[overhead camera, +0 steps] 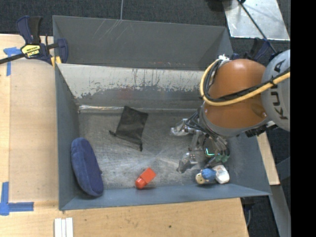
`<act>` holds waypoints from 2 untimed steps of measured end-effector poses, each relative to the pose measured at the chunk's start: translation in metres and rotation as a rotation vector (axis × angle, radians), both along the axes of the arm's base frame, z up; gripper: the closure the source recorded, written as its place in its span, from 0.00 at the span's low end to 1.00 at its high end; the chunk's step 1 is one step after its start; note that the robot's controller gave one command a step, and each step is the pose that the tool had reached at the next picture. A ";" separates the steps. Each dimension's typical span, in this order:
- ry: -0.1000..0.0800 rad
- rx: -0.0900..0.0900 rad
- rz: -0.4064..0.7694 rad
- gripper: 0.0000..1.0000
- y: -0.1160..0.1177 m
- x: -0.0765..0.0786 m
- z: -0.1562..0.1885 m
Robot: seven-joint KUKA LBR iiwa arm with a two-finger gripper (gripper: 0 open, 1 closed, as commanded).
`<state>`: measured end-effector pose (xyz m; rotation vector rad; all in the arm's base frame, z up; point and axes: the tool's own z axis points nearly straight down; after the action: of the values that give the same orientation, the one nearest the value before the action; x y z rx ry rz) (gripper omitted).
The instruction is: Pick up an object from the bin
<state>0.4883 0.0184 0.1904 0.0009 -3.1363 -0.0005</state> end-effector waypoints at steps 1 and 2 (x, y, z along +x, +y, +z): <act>-0.005 0.003 -0.002 0.00 0.067 0.022 -0.035; -0.004 0.000 0.159 0.00 0.040 0.009 -0.055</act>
Offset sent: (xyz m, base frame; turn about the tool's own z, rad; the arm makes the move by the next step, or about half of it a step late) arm 0.0215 0.0626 -0.0329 0.0094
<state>0.4975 0.0581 0.1350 0.2511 -3.1305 0.0001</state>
